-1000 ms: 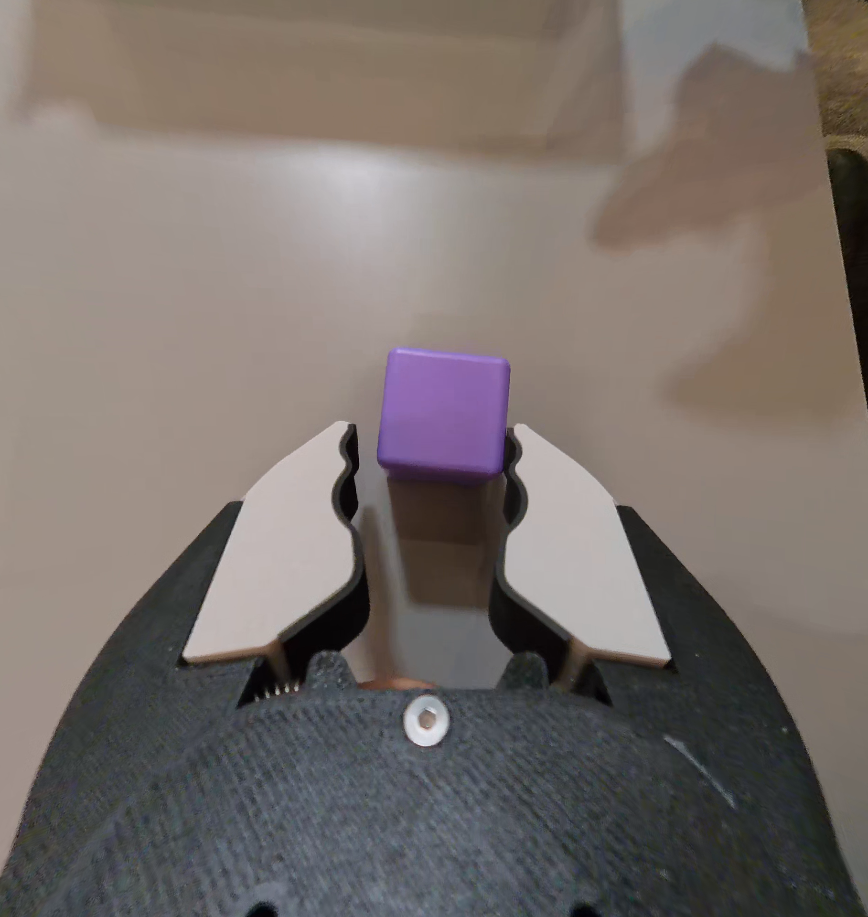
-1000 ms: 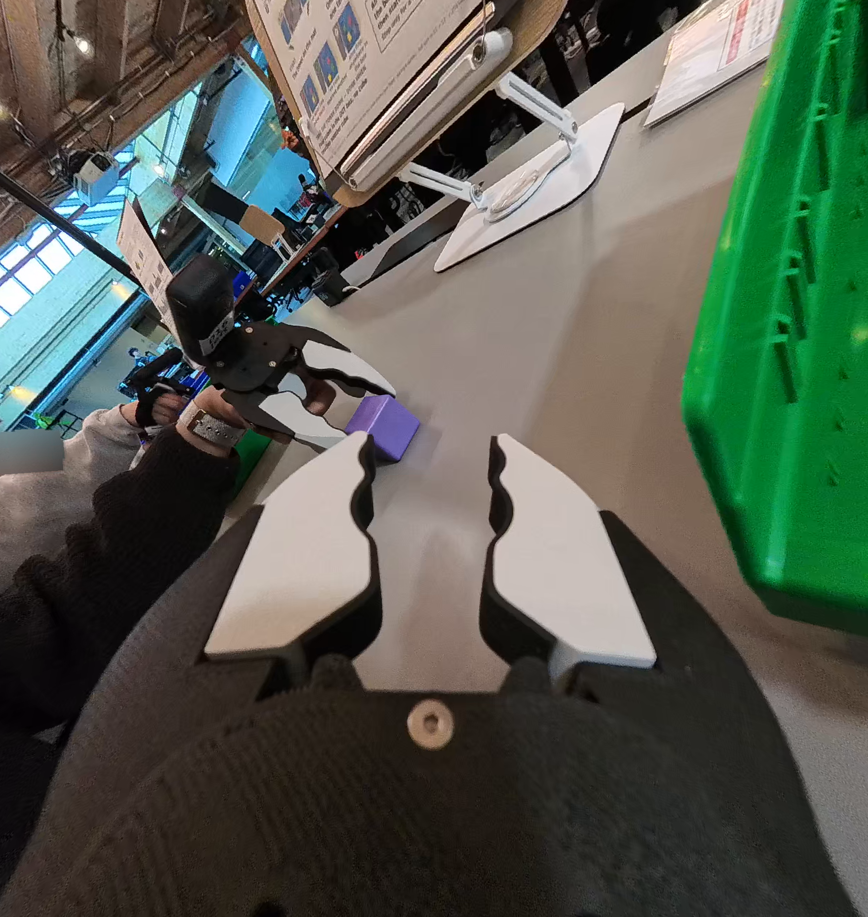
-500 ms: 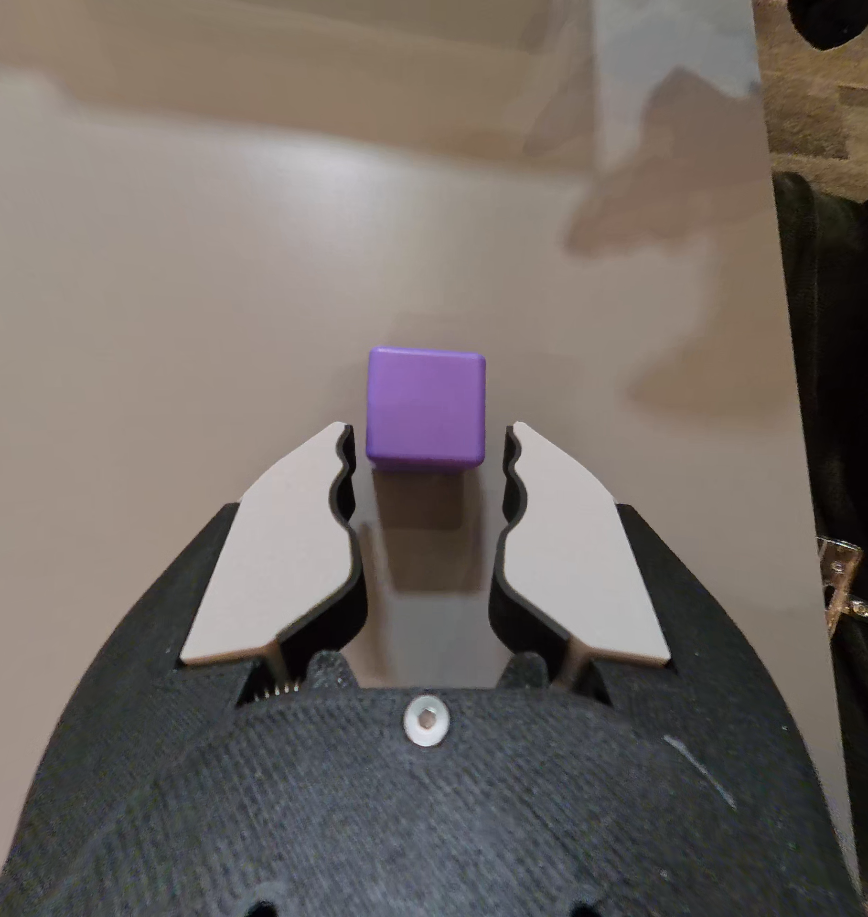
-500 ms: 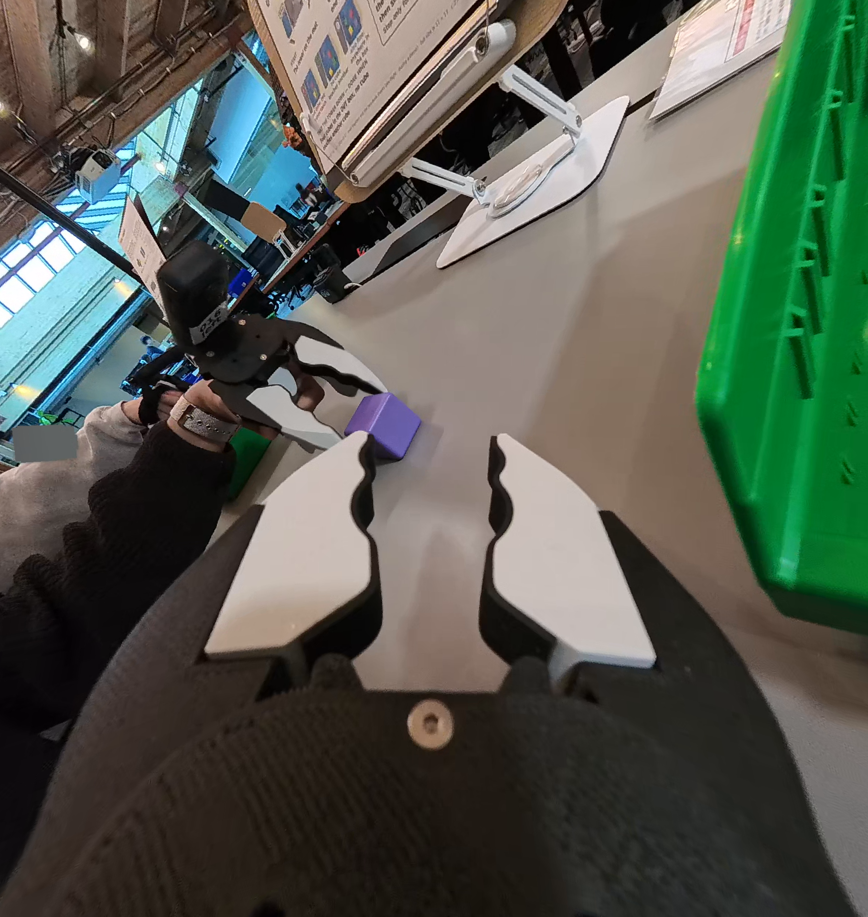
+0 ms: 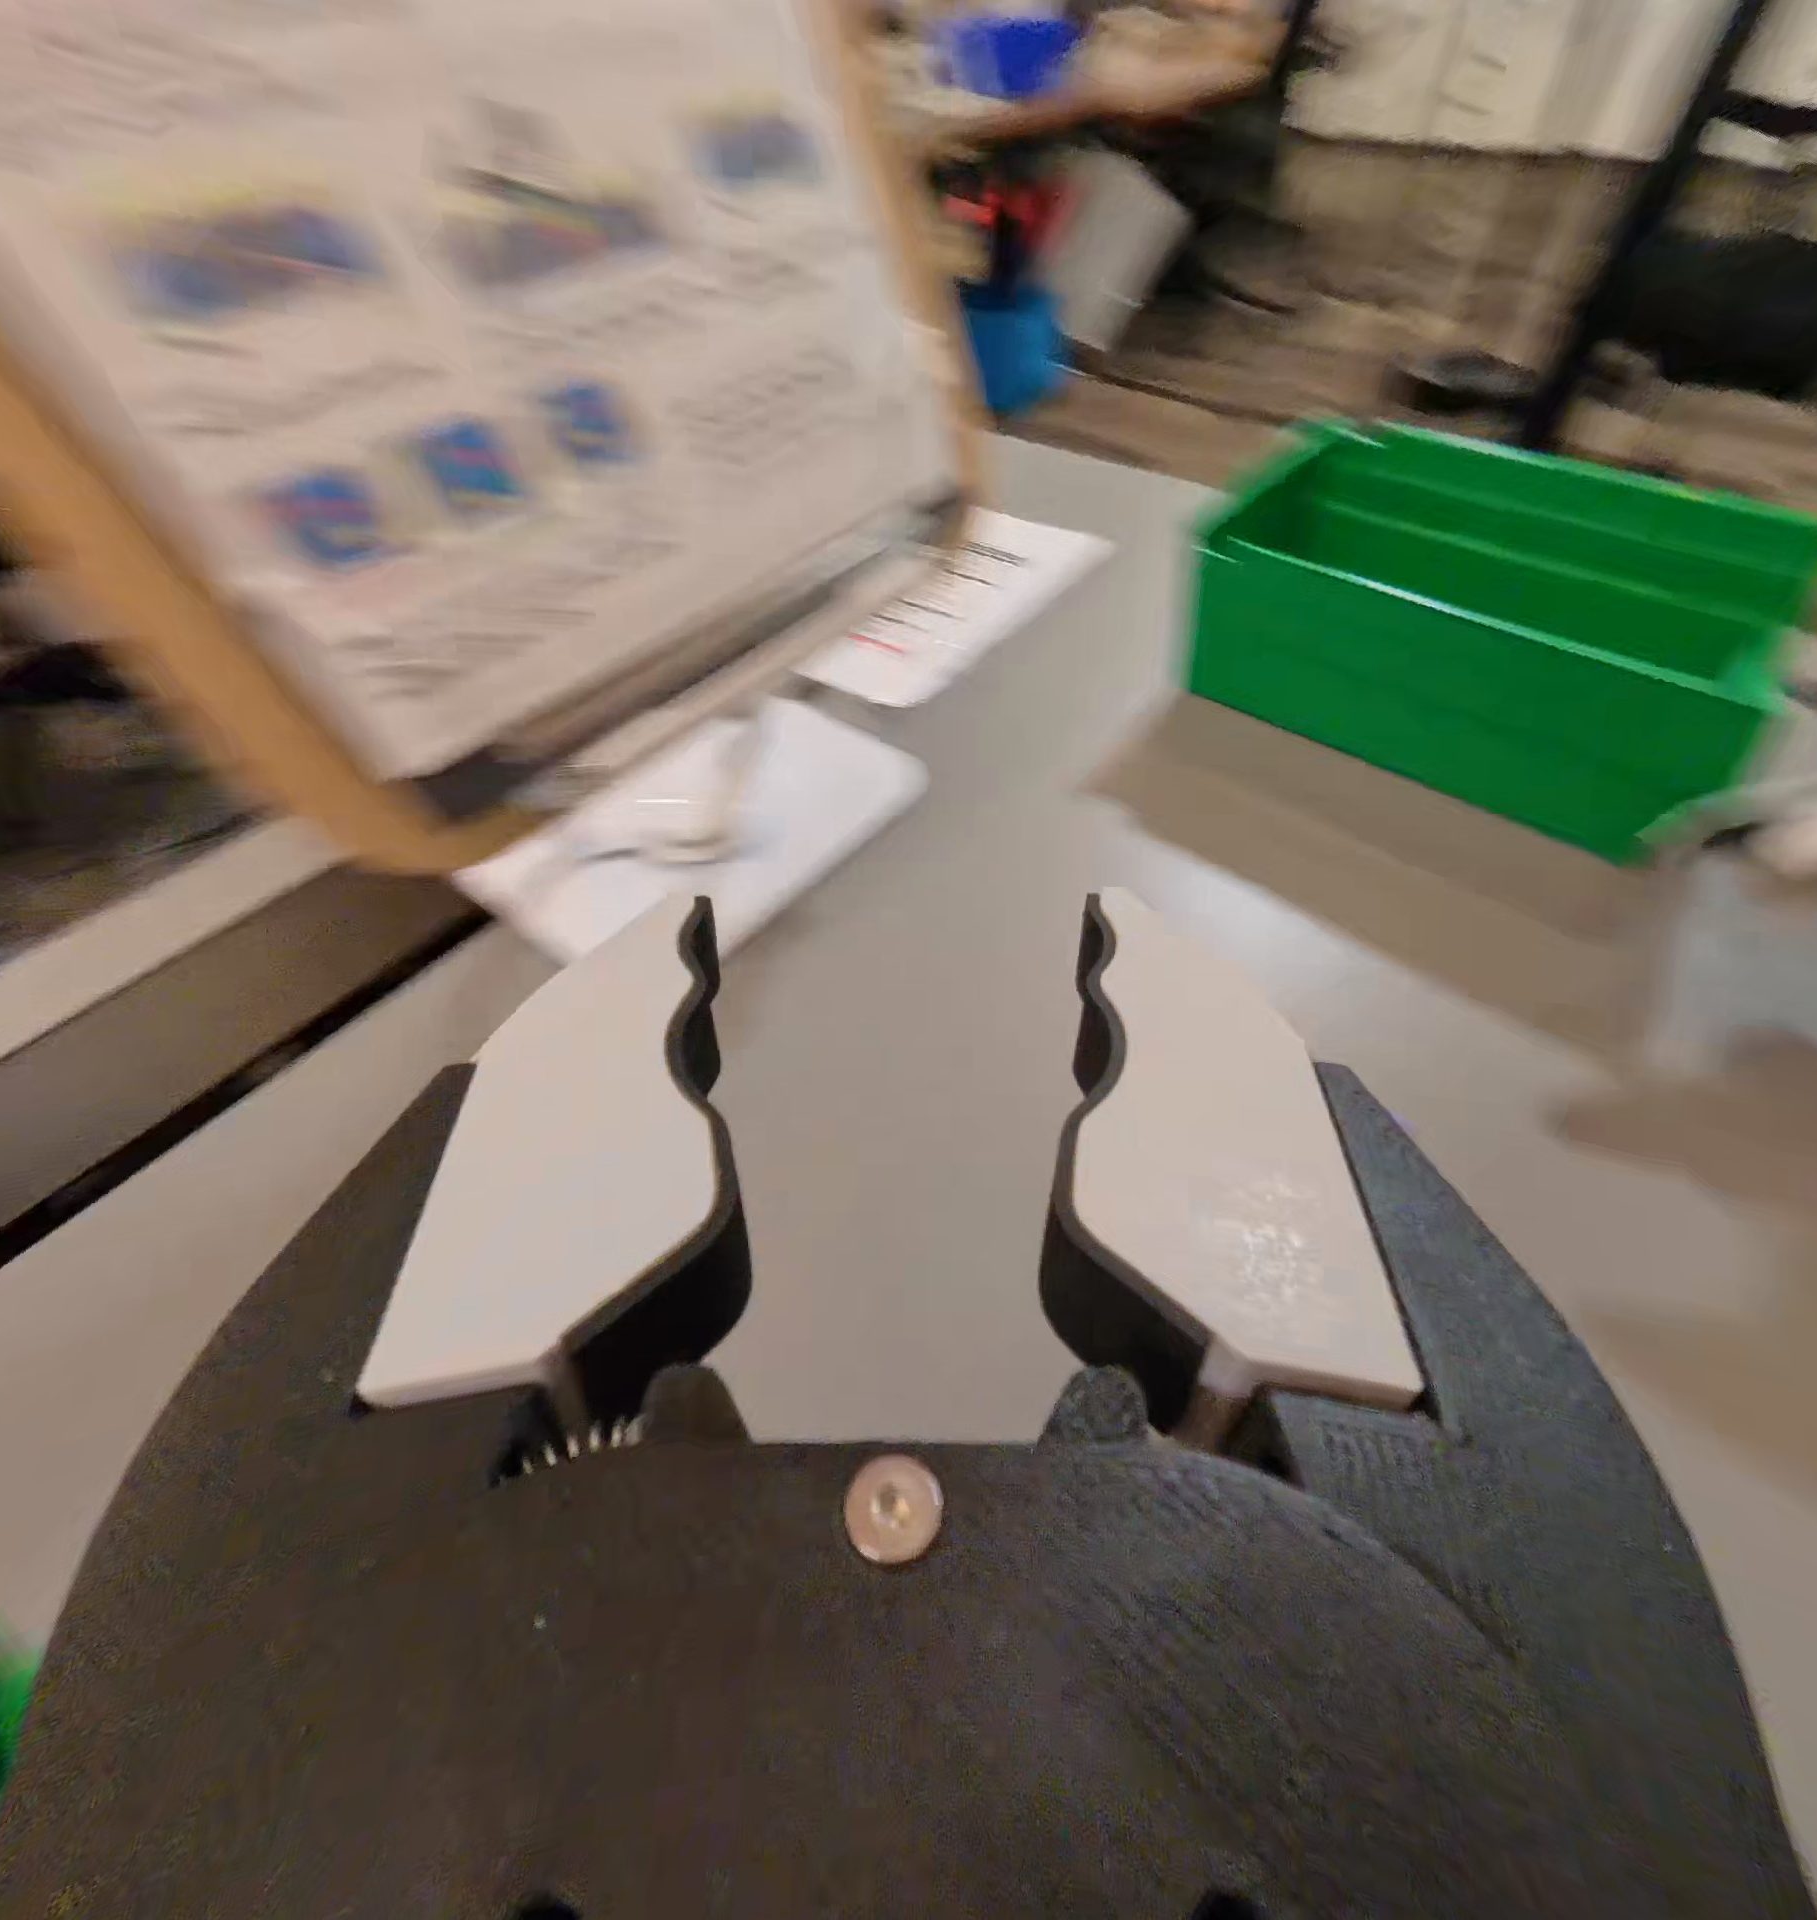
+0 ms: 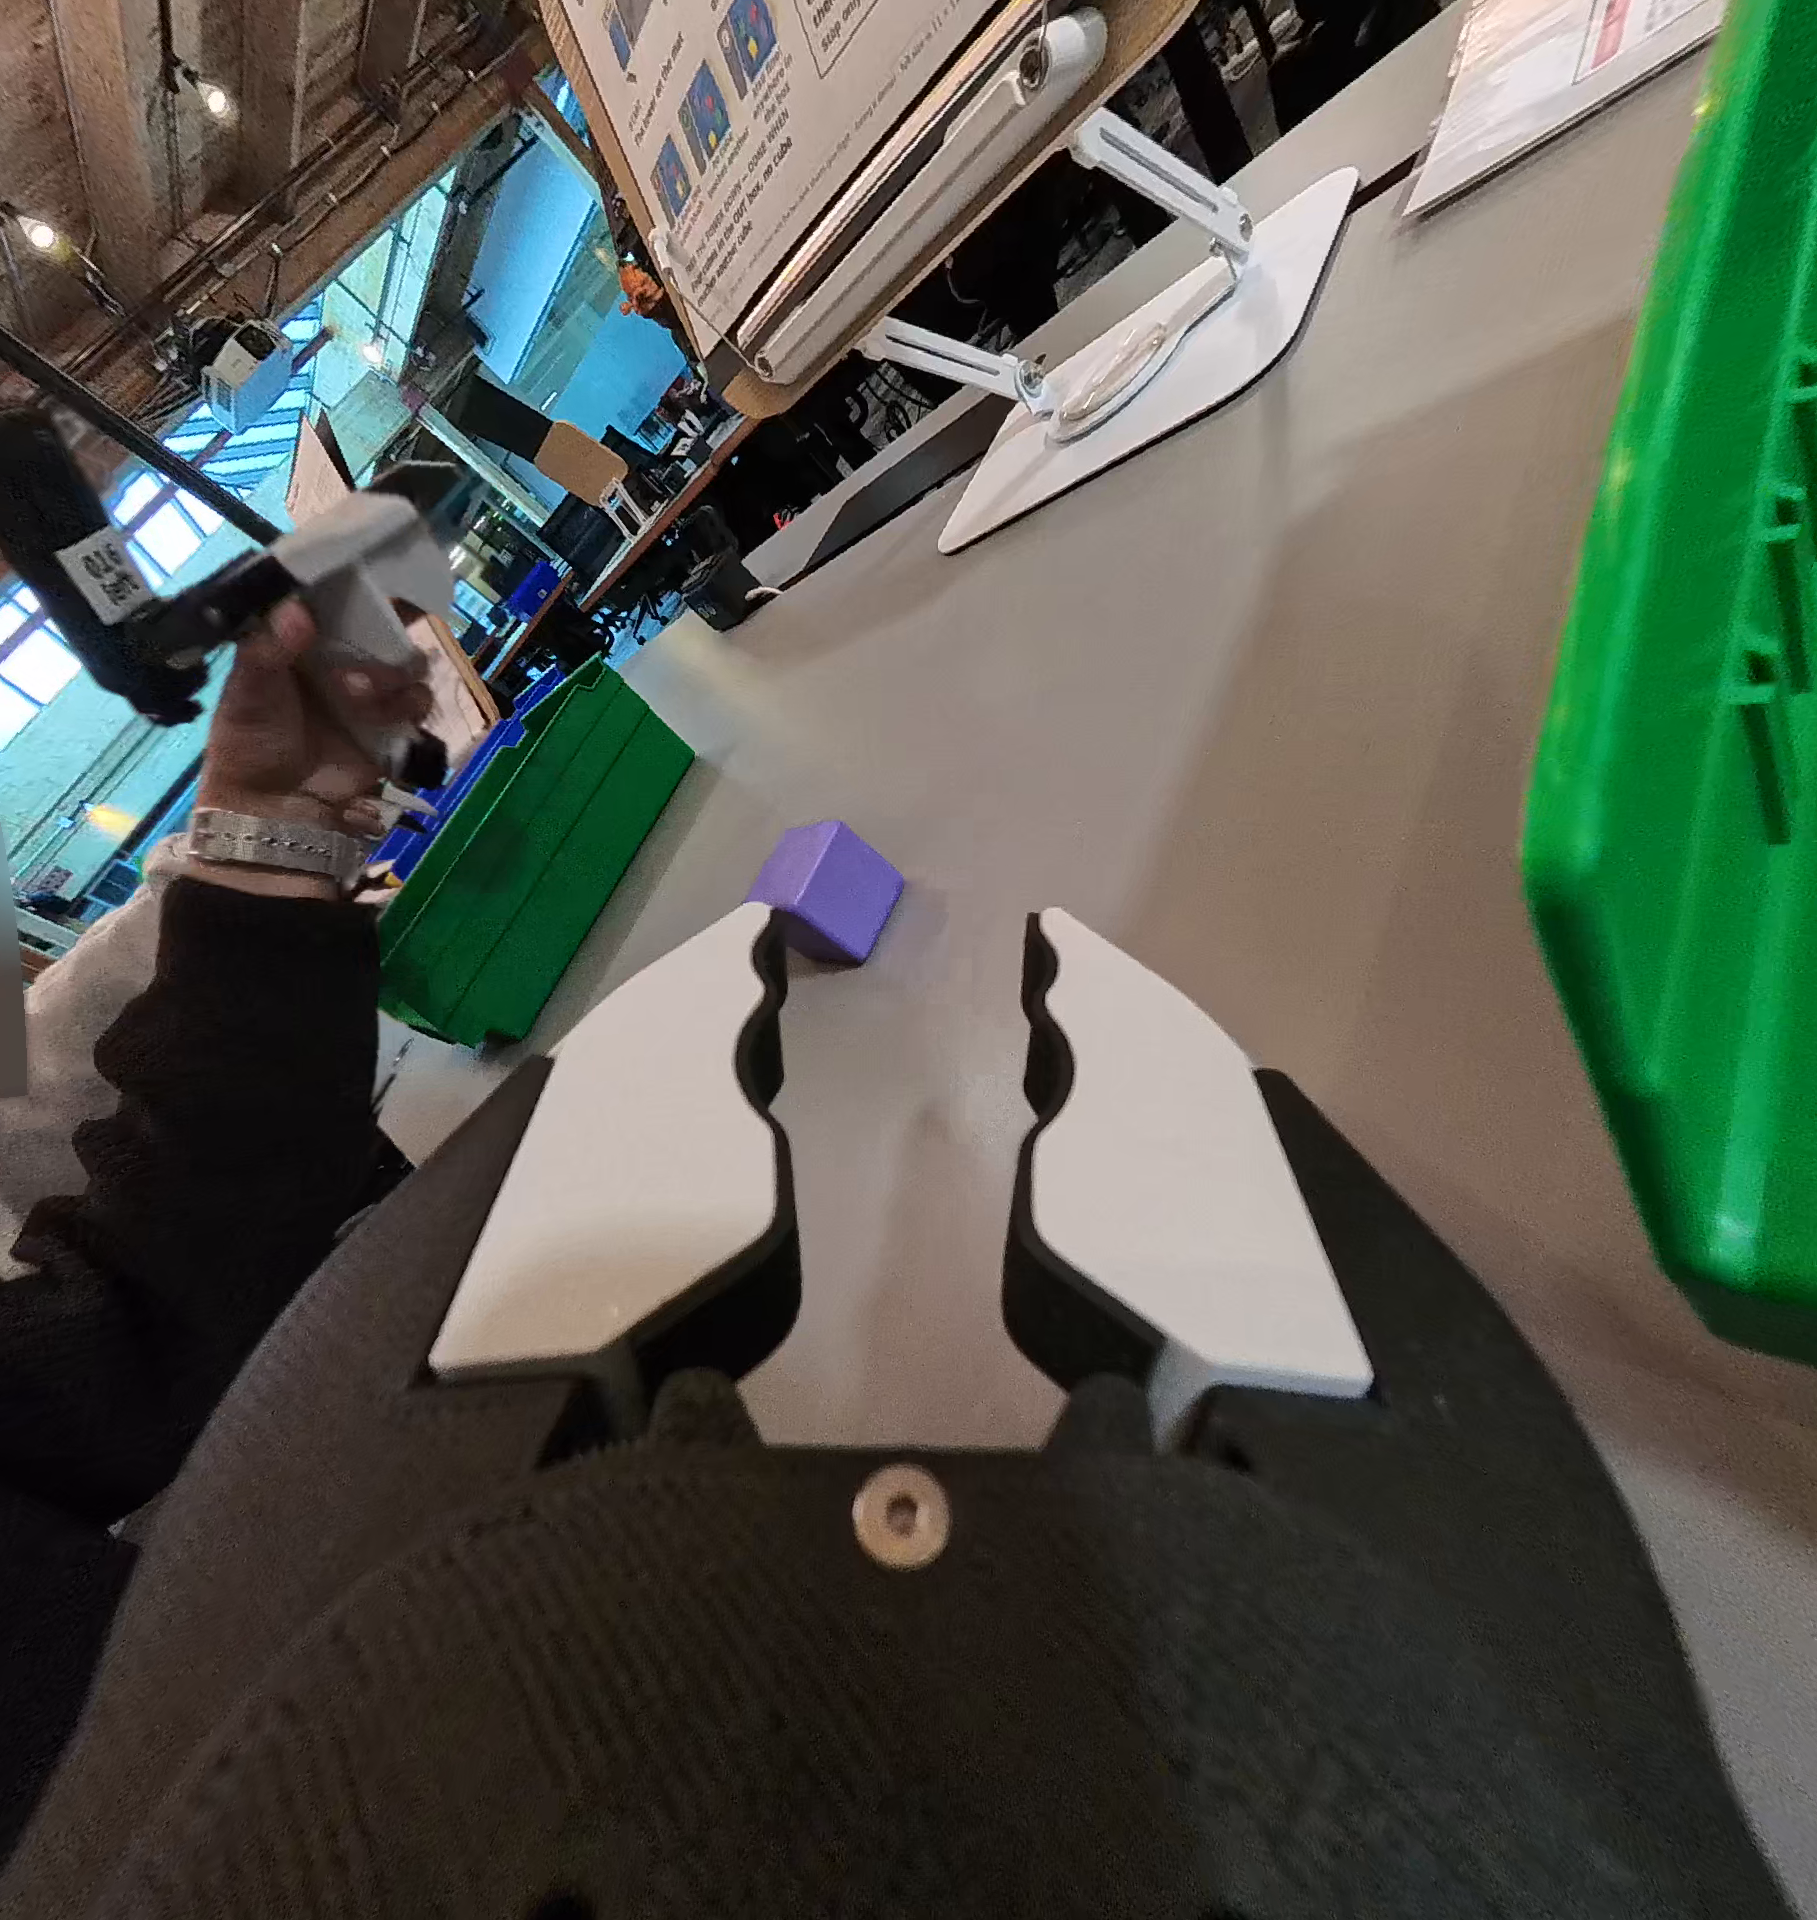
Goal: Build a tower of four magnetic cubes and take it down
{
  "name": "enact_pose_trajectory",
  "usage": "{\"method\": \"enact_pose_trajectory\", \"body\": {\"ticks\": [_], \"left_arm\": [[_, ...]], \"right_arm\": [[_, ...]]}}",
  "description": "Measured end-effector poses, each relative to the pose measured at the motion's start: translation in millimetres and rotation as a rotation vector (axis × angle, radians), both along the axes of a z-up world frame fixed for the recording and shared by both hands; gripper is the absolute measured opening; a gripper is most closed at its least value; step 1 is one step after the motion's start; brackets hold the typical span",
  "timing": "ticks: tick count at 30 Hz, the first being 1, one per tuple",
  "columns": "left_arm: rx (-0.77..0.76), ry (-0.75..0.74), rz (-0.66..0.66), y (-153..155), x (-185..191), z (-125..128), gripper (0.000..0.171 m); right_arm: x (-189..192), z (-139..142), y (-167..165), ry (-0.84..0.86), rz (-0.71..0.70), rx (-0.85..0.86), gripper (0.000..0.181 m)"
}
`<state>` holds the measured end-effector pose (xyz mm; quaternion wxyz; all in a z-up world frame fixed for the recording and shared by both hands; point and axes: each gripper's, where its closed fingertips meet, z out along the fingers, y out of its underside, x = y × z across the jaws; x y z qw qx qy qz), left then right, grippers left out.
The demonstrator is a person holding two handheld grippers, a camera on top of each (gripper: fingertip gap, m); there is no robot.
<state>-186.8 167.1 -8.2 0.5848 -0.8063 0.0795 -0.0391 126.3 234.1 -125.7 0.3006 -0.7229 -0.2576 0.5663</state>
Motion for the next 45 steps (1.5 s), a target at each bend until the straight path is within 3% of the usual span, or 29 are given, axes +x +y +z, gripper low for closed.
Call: {"method": "enact_pose_trajectory", "body": {"ticks": [3, 6, 9, 11, 13, 18, 22, 26, 28, 31, 38, 42, 45], "left_arm": [[0.070, -0.025, 0.374, -43.1, -82.0, 30.3, 0.067], [0.052, -0.045, 0.665, -101.0, -148.4, 23.6, 0.060], [-0.150, -0.064, 0.825, -148.0, -191.1, -32.9, 0.055], [-0.299, -0.104, 0.899, -172.2, -207.3, -75.7, 0.056], [-0.371, -0.135, 0.946, -188.6, -215.3, -102.4, 0.056], [-0.356, -0.297, 0.876, -183.7, -201.4, -123.5, 0.057], [-0.411, -0.286, 0.847, -187.6, -196.7, -141.8, 0.058], [-0.394, -0.393, 0.769, -177.3, -183.5, -151.5, 0.058], [-0.426, -0.353, 0.779, -179.1, -184.1, -156.9, 0.054], [-0.533, -0.174, 0.820, -194.1, -191.3, -162.9, 0.046], [-0.588, -0.212, 0.869, -220.8, -197.5, -160.0, 0.041], [-0.471, -0.329, 0.781, -197.7, -184.7, -151.0, 0.044], [-0.548, -0.271, 0.784, -196.7, -182.2, -161.0, 0.046]], "right_arm": [[-6.7, 0.1, -2.5, -0.001, 0.019, 0.000, 0.044], [-16.2, -0.1, -6.5, -0.003, 0.048, 0.001, 0.044], [-27.6, 0.0, -11.1, -0.003, 0.083, 0.000, 0.044], [-36.1, 0.6, -15.0, -0.001, 0.108, -0.001, 0.043], [-44.4, 0.8, -19.1, -0.005, 0.133, 0.006, 0.043], [-63.9, -2.2, -30.6, -0.028, 0.199, 0.027, 0.043], [-73.4, -3.5, -37.5, -0.033, 0.235, 0.022, 0.043], [-76.7, -1.4, -38.0, -0.025, 0.237, 0.027, 0.040], [-76.1, 1.2, -36.2, -0.011, 0.230, 0.029, 0.038], [-73.9, 3.3, -33.0, 0.004, 0.215, 0.017, 0.037], [-72.6, 2.3, -31.1, 0.018, 0.208, -0.023, 0.037], [-74.1, 1.1, -33.1, 0.010, 0.216, -0.020, 0.037], [-74.1, 0.5, -33.6, 0.007, 0.217, -0.018, 0.036]]}}
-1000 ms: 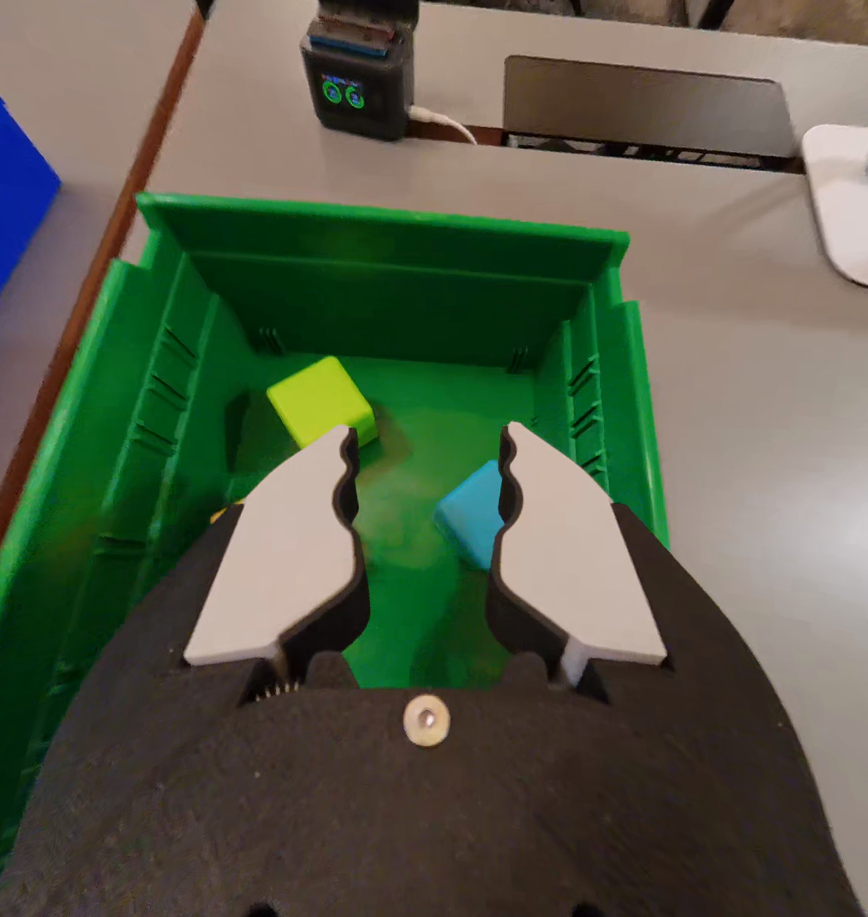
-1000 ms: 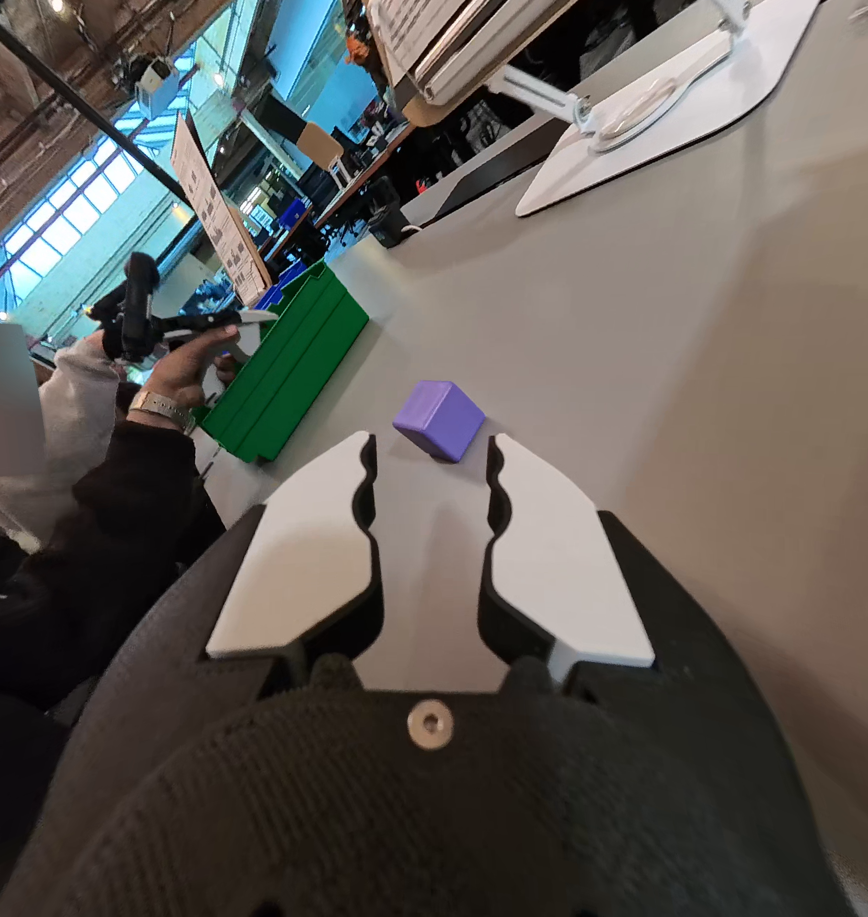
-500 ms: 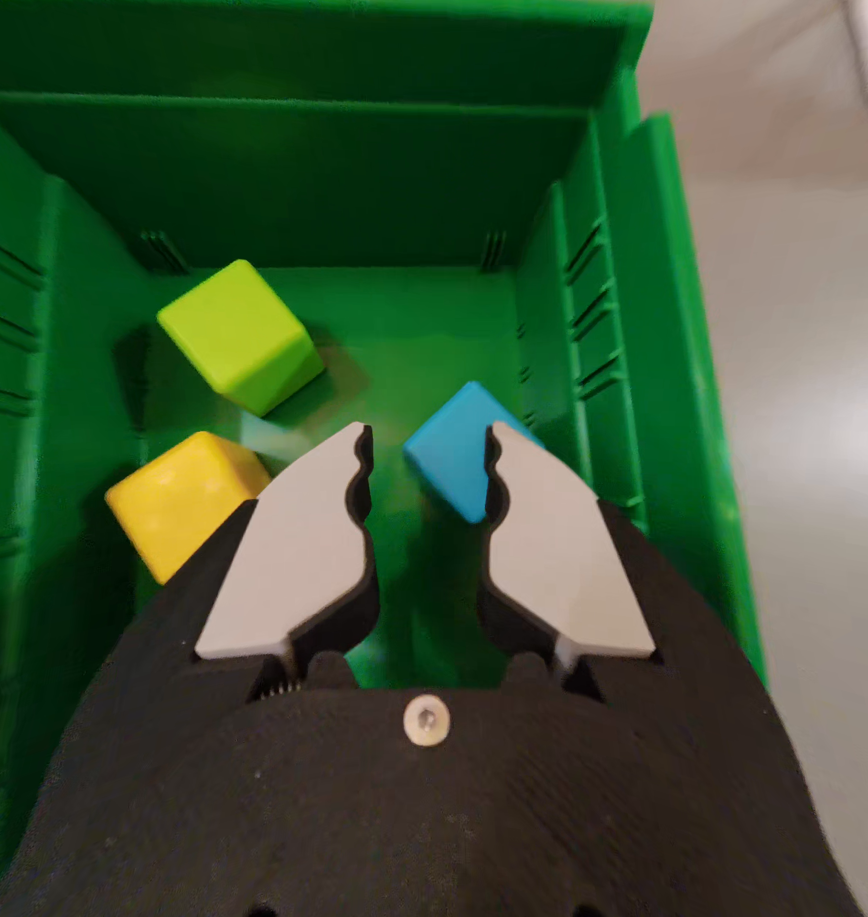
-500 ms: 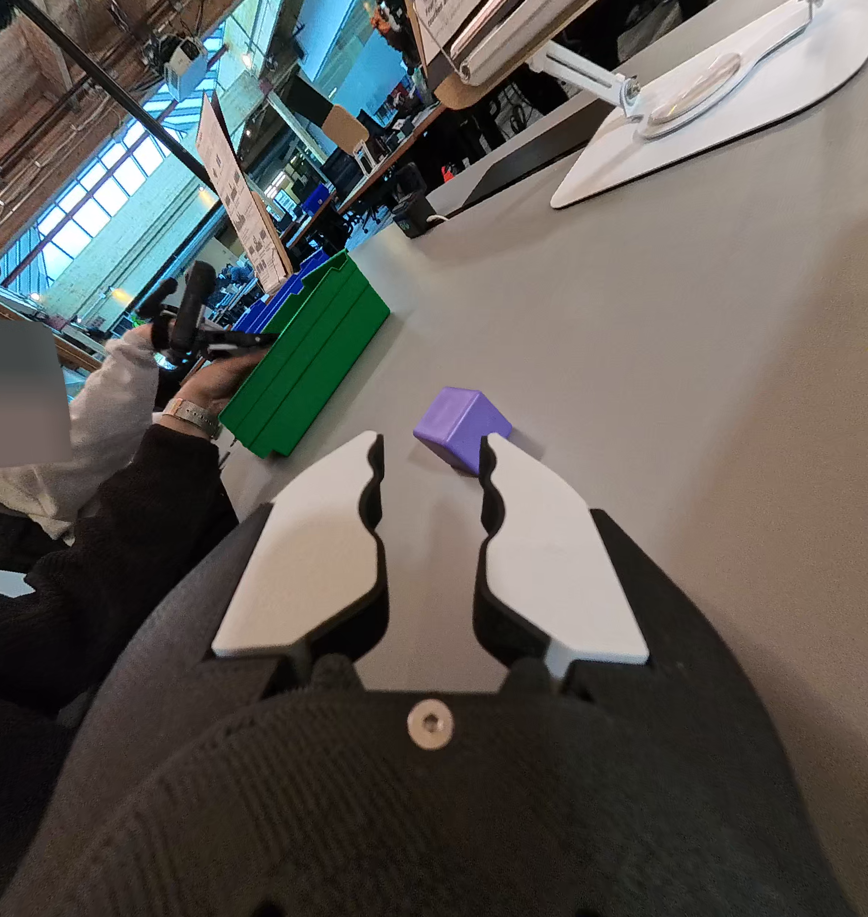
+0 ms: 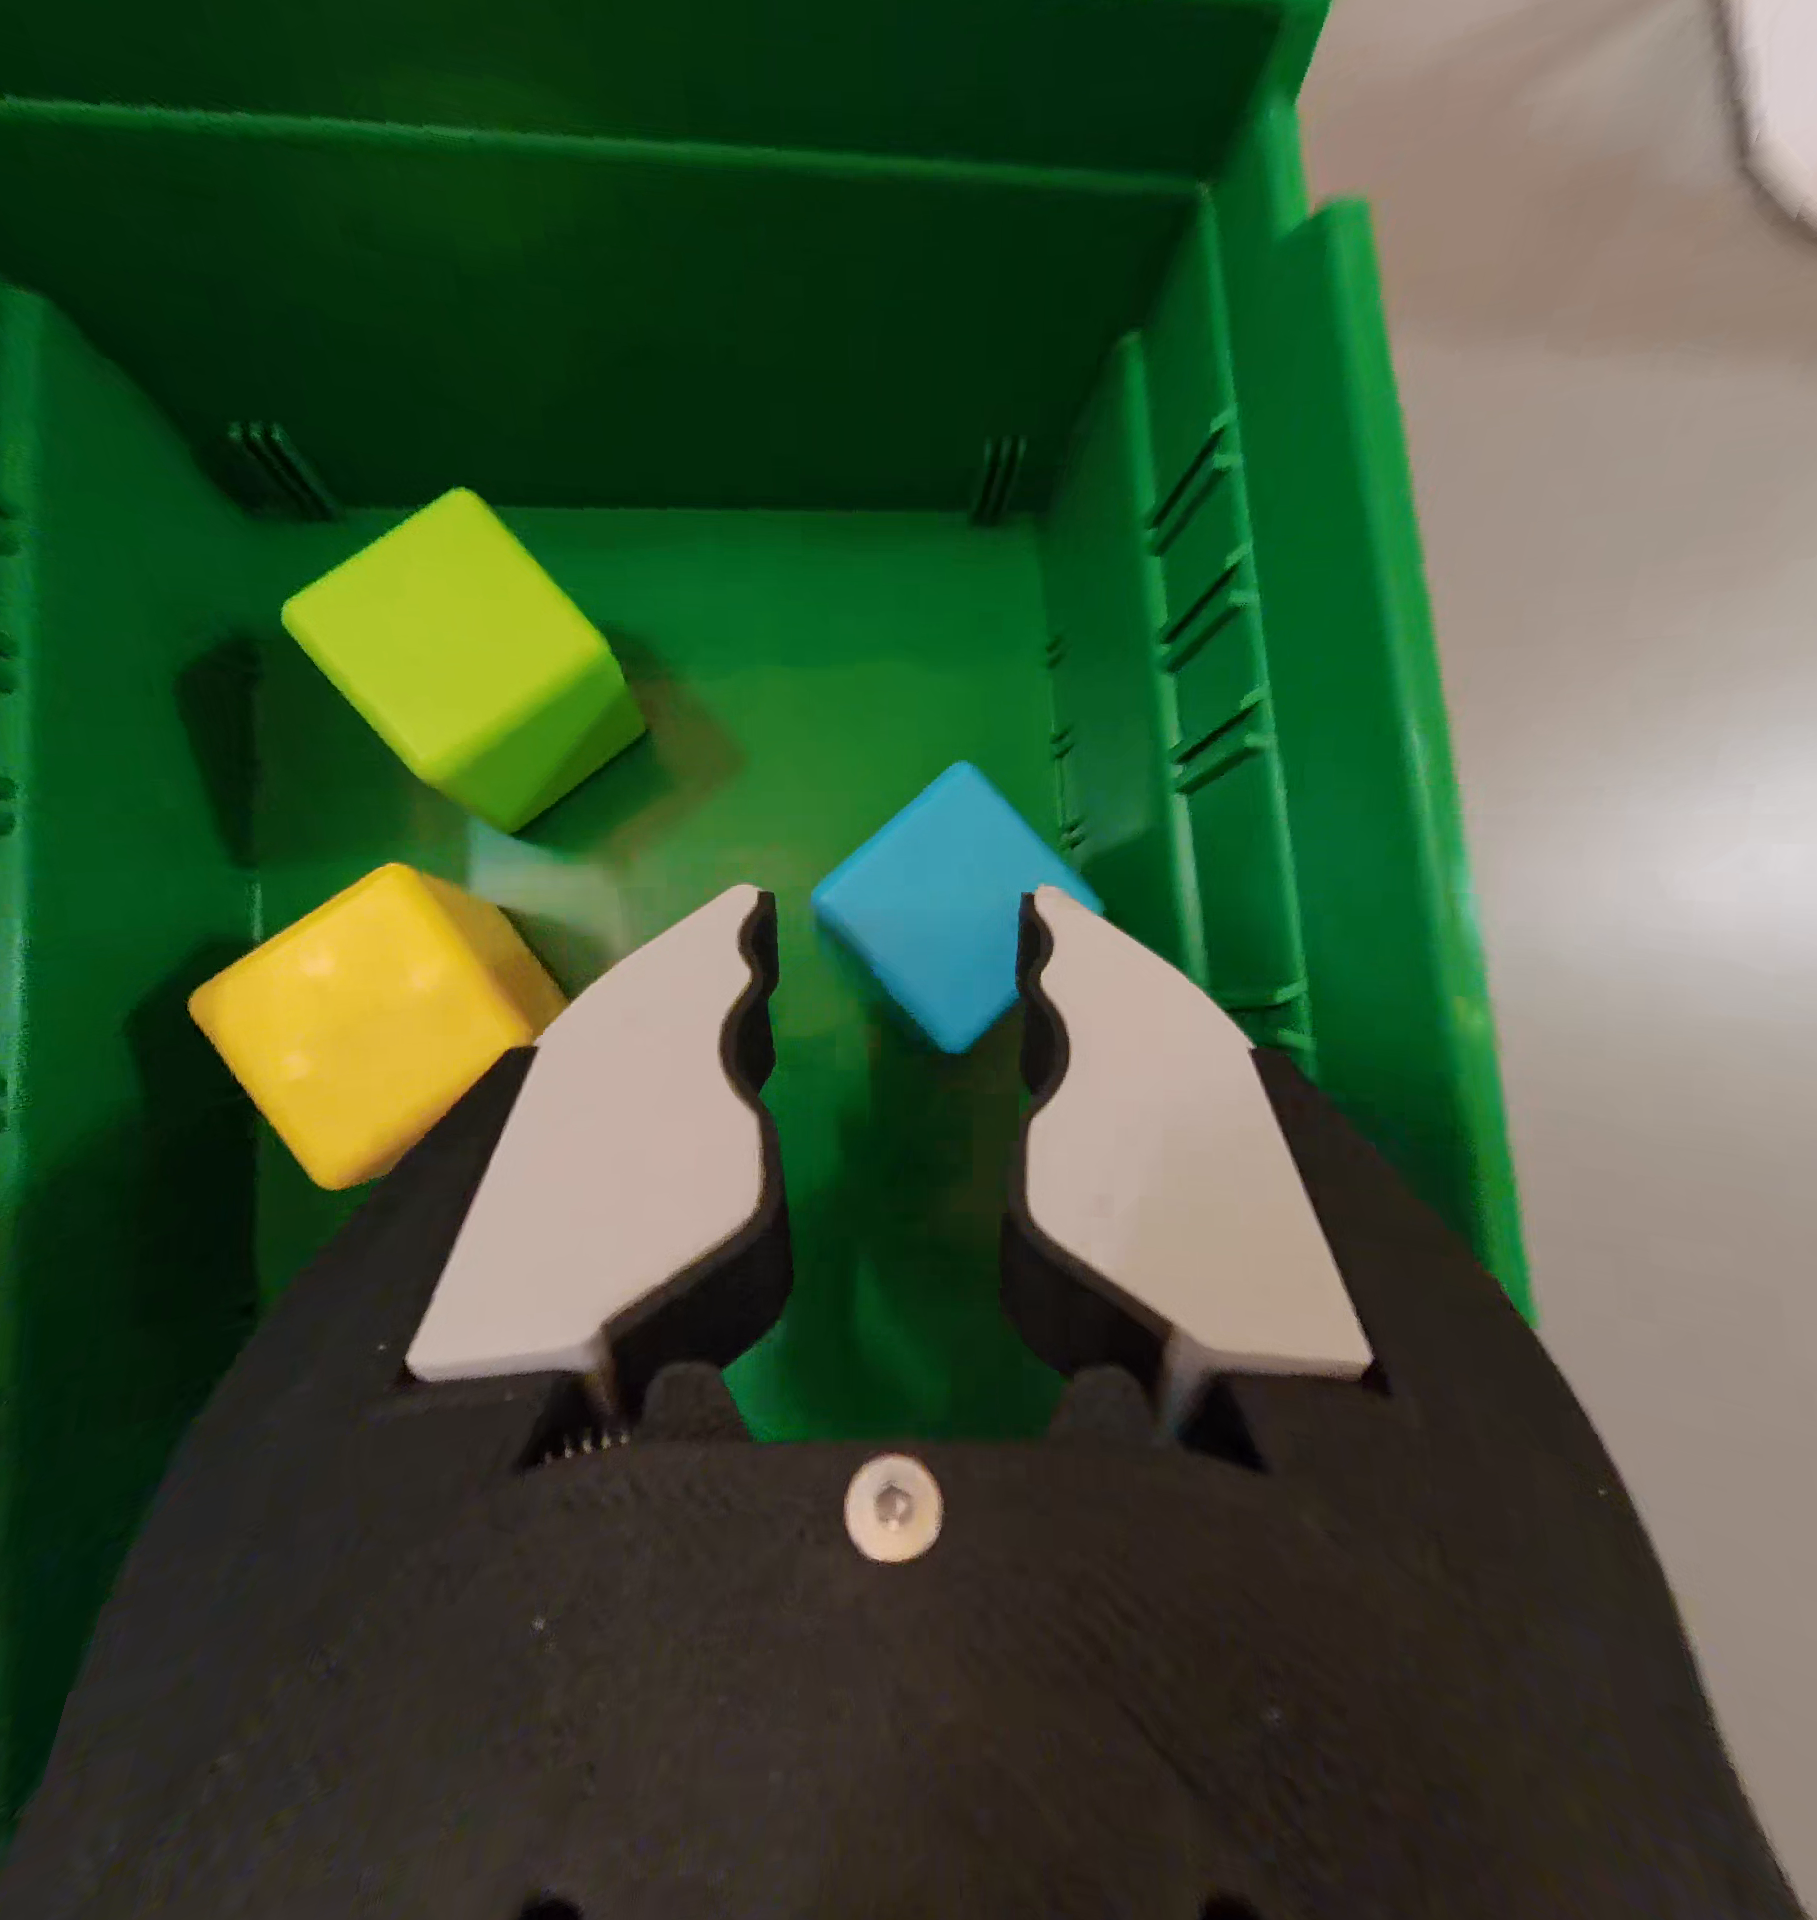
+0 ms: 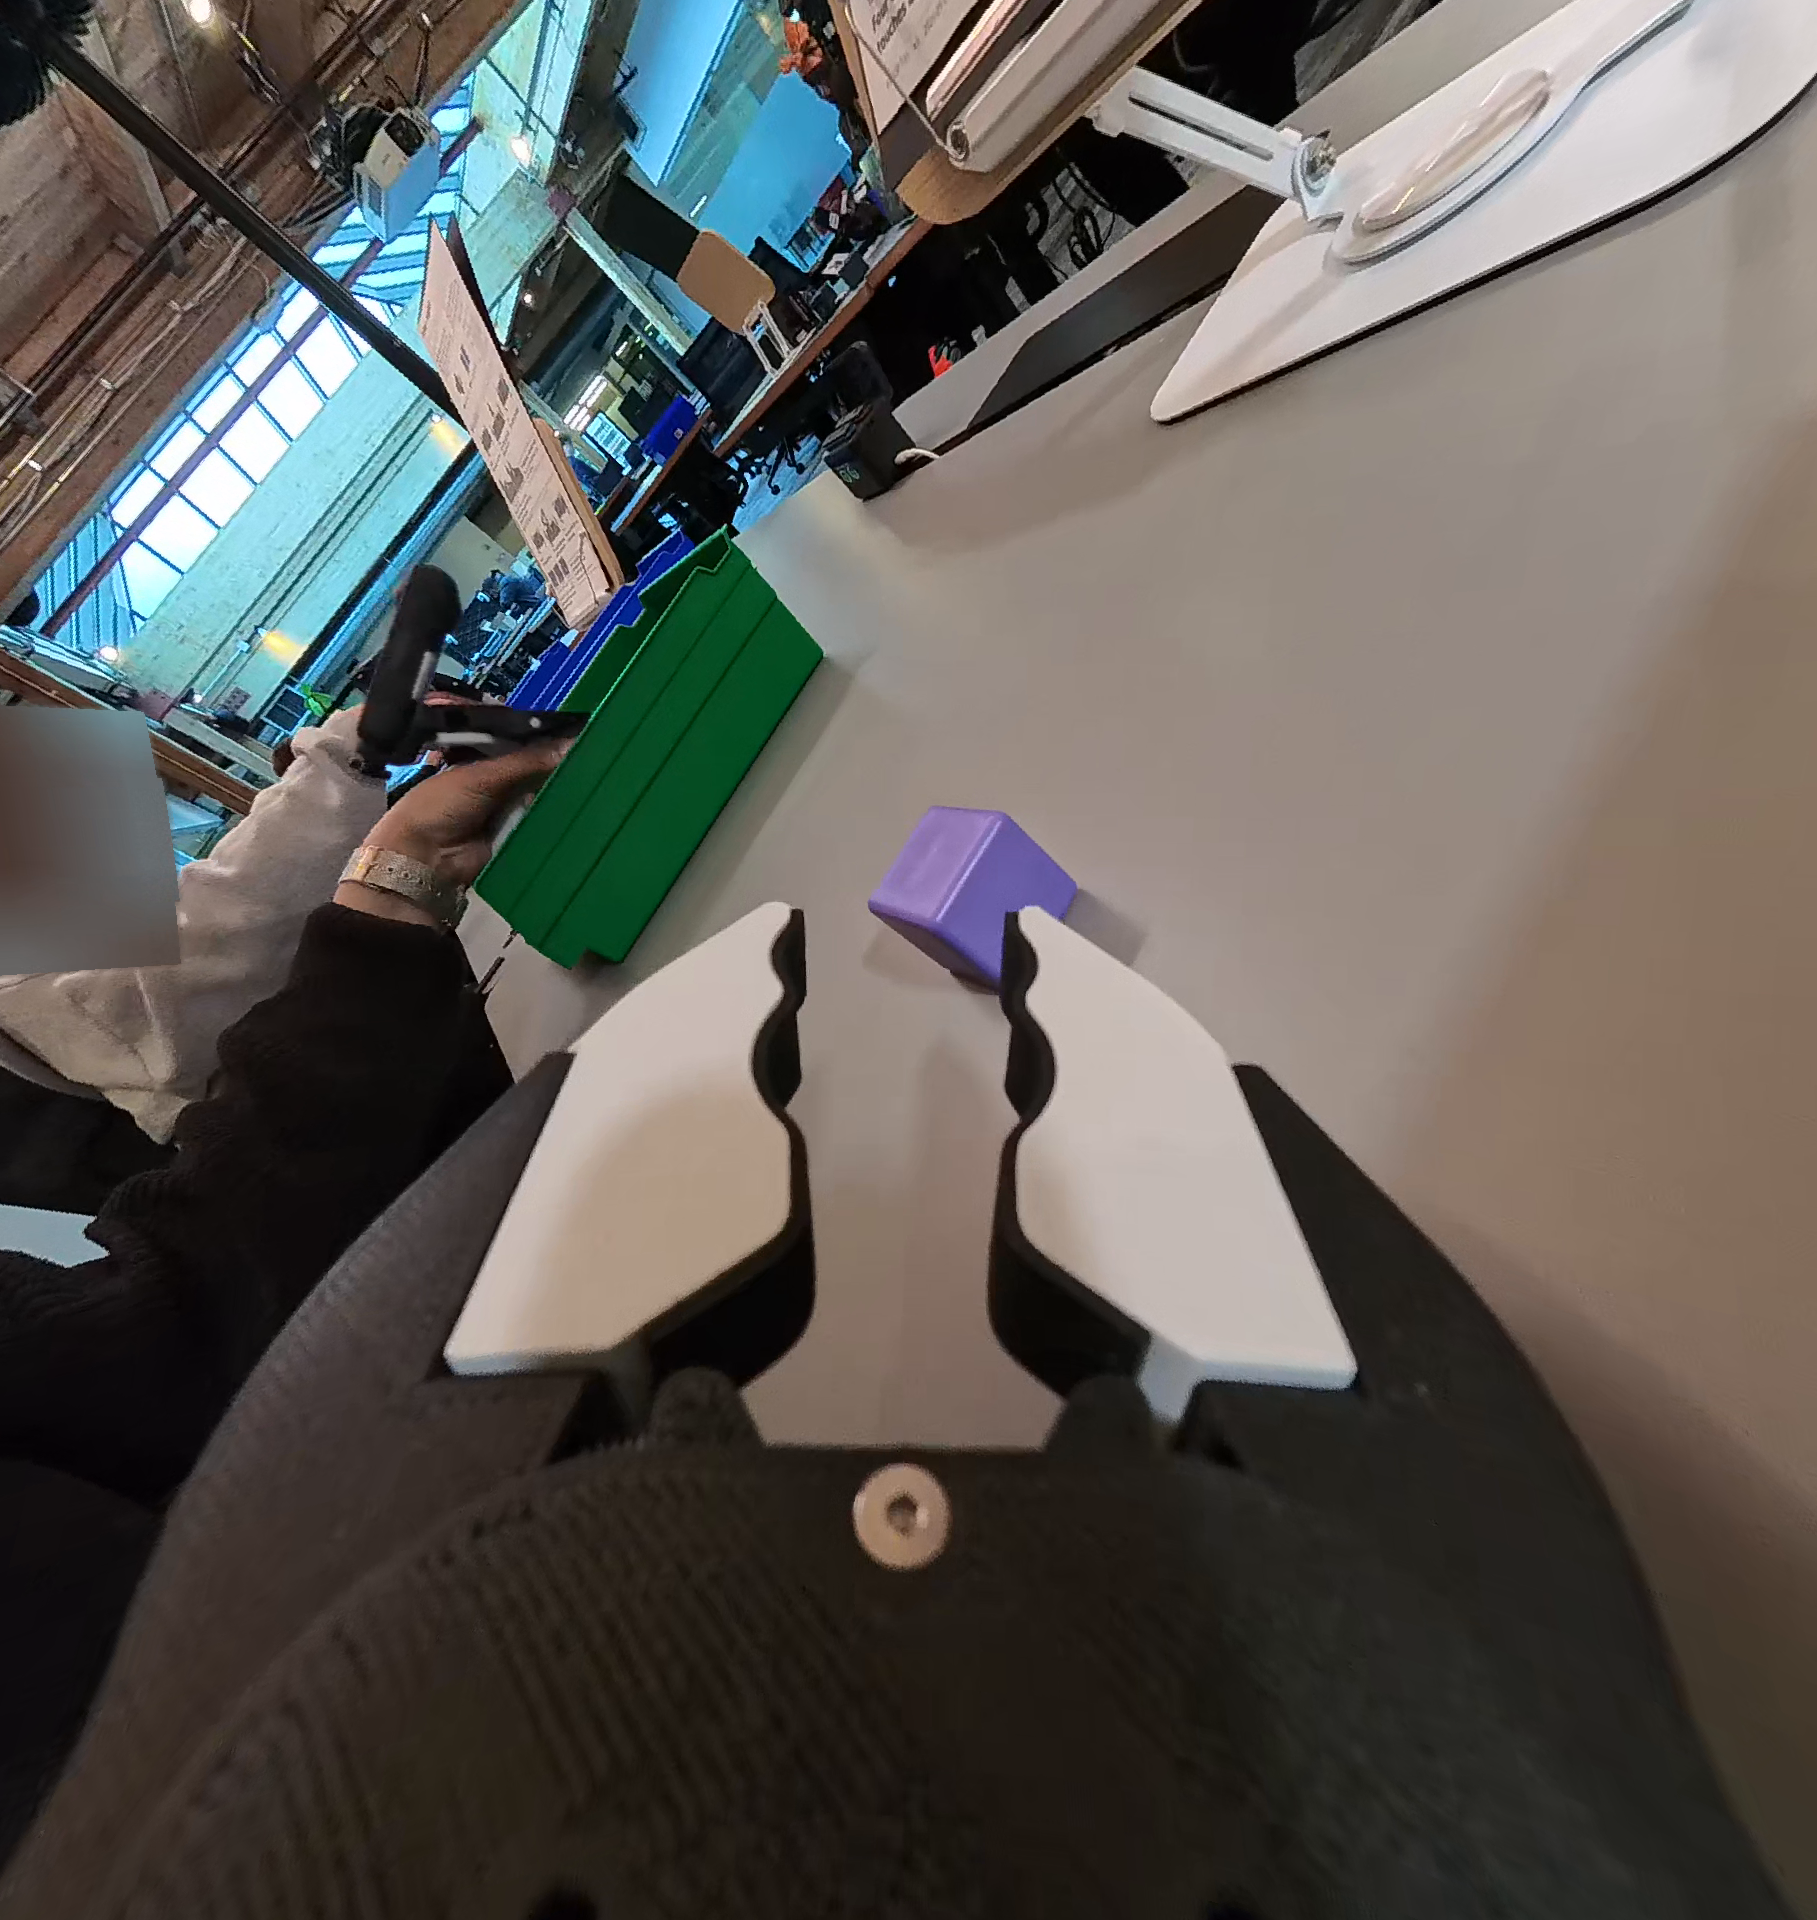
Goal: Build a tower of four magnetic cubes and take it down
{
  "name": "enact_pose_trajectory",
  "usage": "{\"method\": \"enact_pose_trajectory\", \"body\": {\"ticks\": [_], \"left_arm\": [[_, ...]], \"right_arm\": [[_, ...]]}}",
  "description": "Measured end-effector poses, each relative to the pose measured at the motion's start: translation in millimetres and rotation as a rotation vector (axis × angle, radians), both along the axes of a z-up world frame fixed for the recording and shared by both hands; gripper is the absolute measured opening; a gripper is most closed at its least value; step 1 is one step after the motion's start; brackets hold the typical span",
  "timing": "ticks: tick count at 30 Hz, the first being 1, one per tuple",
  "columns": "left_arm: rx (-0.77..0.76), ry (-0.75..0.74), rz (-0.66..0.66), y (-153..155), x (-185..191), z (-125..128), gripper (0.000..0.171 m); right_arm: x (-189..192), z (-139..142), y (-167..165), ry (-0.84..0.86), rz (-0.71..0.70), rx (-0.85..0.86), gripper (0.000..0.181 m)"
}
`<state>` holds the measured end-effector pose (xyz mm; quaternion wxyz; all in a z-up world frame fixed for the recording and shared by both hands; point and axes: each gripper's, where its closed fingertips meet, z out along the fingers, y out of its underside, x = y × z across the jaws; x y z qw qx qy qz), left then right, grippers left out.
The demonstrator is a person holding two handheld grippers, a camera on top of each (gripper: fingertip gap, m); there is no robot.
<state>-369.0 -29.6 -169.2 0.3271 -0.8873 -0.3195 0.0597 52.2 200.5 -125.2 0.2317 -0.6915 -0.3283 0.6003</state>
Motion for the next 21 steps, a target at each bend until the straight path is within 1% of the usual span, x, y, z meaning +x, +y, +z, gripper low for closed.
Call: {"method": "enact_pose_trajectory", "body": {"ticks": [1, 2, 5, 7, 11, 14, 17, 21], "left_arm": [[-0.049, 0.016, -0.010, -3.2, 0.2, -4.8, 0.052], [-0.043, 0.029, -0.009, -2.7, -0.7, -3.1, 0.050], [-0.056, 0.006, -0.005, -8.4, -0.3, -2.8, 0.049], [-0.081, 0.015, 0.009, -16.0, -3.6, -3.0, 0.052], [-0.110, 0.050, 0.052, -26.9, -12.3, -0.8, 0.050], [-0.061, 0.023, 0.050, -19.4, -8.8, 2.5, 0.050], [-0.026, 0.006, 0.026, -7.1, -2.0, 4.7, 0.060], [-0.095, 0.038, 0.039, -2.3, -2.6, -5.7, 0.072]], "right_arm": [[0.3, 0.1, 0.3, 0.000, -0.001, 0.000, 0.036], [0.6, 0.1, 0.8, 0.001, -0.003, -0.002, 0.037], [1.2, -1.1, 1.9, 0.000, -0.005, -0.013, 0.037], [1.2, -1.3, 1.7, 0.002, -0.005, -0.023, 0.037], [0.6, -1.7, 0.9, -0.001, -0.002, -0.022, 0.037], [0.2, -2.3, 0.3, -0.004, 0.001, -0.025, 0.037], [0.3, -2.6, 0.6, -0.004, 0.000, -0.028, 0.037], [0.6, -2.5, 1.3, -0.001, 0.000, -0.037, 0.037]]}}
